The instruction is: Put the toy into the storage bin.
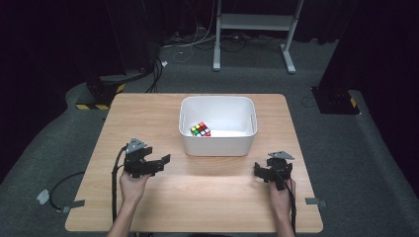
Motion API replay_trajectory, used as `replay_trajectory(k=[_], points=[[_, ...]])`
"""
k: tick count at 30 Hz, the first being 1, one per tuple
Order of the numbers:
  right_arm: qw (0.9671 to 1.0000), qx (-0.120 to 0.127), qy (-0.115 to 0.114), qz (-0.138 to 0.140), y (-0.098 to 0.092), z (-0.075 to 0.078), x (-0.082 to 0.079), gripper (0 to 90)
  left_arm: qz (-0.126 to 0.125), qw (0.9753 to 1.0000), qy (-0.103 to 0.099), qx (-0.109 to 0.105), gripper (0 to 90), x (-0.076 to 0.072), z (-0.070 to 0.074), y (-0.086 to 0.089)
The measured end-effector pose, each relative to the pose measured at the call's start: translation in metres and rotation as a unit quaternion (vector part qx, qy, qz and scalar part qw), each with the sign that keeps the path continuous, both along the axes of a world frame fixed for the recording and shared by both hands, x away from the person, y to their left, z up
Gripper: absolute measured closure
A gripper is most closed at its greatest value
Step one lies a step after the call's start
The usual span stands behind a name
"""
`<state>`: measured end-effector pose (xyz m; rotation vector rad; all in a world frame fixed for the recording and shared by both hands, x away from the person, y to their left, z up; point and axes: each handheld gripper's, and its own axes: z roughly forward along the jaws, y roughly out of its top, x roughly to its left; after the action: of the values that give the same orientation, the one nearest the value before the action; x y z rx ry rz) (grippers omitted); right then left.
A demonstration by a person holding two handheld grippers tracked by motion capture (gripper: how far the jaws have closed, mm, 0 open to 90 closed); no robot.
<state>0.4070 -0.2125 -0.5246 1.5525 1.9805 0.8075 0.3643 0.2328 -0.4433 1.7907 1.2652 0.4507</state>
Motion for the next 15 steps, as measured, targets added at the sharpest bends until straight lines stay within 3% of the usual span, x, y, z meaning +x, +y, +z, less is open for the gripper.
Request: replay_trajectory(k=[4, 15], points=[[1.0, 0.0, 0.0, 0.0, 0.0, 0.0, 0.0, 13.8, 0.004, 0.9999, -0.004, 0.014, 18.6, -0.0003, -0.002, -0.0016], [1.0, 0.0, 0.0, 0.0, 0.0, 0.0, 0.0, 13.9, 0.003, 0.9998, -0.001, 0.017, 18.6, 0.0023, -0.0062, -0.0036]])
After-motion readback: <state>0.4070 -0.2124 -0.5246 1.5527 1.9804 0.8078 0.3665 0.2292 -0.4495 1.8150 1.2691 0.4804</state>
